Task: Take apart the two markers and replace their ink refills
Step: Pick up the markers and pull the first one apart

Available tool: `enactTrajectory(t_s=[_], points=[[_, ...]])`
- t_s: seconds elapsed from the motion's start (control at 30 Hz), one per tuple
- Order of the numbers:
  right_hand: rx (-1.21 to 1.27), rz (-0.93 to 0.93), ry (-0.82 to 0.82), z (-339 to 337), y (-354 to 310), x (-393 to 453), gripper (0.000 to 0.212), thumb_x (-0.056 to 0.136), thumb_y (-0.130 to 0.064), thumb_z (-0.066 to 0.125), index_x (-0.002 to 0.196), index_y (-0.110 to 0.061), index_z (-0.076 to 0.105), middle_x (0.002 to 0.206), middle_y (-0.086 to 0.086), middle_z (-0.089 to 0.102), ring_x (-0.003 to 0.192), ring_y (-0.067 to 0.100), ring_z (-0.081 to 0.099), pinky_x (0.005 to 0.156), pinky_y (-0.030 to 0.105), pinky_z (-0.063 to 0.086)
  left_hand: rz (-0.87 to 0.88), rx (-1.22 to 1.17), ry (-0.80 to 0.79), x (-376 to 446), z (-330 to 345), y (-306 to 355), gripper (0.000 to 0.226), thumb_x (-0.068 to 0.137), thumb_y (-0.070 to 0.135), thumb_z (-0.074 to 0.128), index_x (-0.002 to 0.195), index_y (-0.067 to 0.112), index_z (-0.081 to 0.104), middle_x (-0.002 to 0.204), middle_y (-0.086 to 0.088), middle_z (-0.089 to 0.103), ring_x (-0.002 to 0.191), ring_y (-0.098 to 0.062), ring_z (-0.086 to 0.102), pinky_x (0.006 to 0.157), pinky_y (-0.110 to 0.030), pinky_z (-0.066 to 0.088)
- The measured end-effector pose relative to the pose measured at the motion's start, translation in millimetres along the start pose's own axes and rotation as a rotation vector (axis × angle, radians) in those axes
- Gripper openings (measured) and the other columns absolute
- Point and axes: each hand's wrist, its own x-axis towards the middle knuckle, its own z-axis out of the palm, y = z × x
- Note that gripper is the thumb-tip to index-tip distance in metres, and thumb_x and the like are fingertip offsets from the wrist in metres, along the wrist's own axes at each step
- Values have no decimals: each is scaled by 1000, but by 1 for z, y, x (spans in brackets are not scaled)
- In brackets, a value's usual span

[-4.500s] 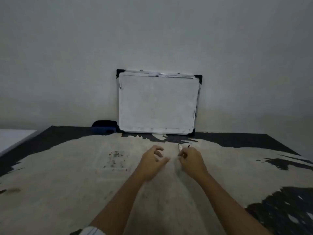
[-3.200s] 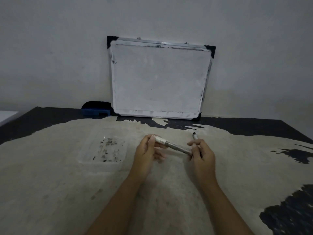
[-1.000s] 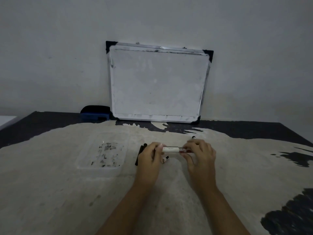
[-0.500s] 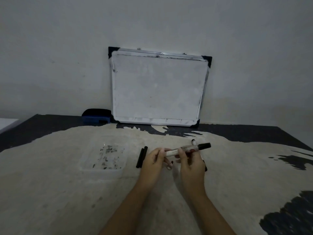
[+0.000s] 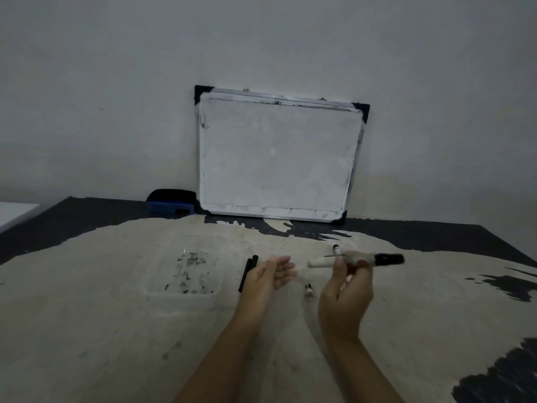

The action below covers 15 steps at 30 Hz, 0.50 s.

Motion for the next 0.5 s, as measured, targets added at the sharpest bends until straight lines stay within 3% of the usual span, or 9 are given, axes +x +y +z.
enactTrajectory(t_s=[0.13,0.37,0.5], points=[[-16,40,-105,3,0,-3,8,93,-27,47,86,-22,48,75,-10,53,69,2,53,66,11,45,11,16,-13,-3,-1,1,29,96,22,37,101,16,65,103,-6,70,91,-11,67,78,-17,55],[109,249,-78,2,-8,-1,10,92,-21,48,84,-17,54,68,3,54,59,9,50,55,13,42,21,103,-85,-5,-1,3,26,92,22,48,110,15,65,108,1,69,100,-9,66,87,-19,52],[240,446,-29,-1,-11,6,12,93,-17,49,93,-10,60,68,7,56,53,-2,54,48,11,45,55,116,-105,-7,0,4,23,88,14,56,108,10,66,93,2,71,83,-4,69,76,-13,53]])
